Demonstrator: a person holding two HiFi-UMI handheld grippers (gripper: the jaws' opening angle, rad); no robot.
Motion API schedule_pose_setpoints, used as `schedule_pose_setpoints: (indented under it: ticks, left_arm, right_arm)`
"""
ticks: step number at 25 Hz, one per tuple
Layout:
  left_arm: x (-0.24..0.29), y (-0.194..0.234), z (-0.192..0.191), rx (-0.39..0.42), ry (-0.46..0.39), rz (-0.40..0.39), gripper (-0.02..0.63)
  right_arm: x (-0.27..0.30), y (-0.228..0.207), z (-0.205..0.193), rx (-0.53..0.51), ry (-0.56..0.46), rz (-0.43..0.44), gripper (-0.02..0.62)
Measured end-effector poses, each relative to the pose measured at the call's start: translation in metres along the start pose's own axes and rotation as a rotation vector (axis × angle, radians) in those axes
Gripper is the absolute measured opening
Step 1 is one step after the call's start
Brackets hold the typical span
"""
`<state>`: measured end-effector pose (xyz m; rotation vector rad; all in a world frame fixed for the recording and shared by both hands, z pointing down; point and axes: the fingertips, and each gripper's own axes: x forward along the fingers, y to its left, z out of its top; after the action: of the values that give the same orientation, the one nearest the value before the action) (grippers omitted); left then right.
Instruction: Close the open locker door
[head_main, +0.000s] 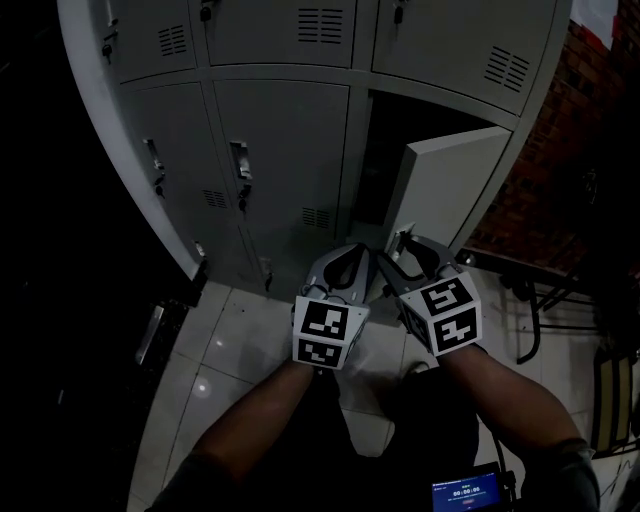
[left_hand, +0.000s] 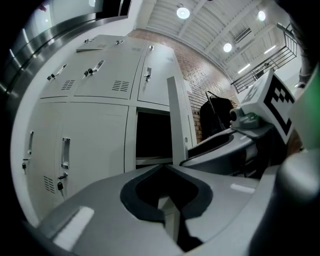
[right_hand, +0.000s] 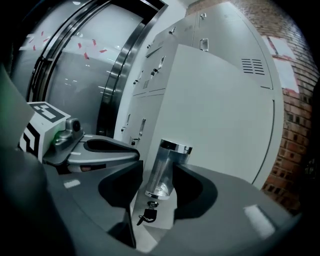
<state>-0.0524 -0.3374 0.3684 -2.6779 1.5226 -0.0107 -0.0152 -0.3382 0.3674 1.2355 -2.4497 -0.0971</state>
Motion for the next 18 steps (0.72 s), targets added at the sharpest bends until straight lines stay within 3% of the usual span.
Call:
schedule_pose_setpoints:
  ticks: [3, 18]
  left_arm:
    - [-0.001, 0.011, -0.004, -0.004, 0.005, 0.016, 0.003]
    - [-0.002, 0.059, -0.014, -0.036, 0.009, 0.066, 0.003]
  right_arm:
    - [0.020, 0.001, 0.004, -0.007, 0.019, -0.005, 0.147]
    - [0.106, -0.031, 0.020, 0.051, 0.068, -0.111, 0.126]
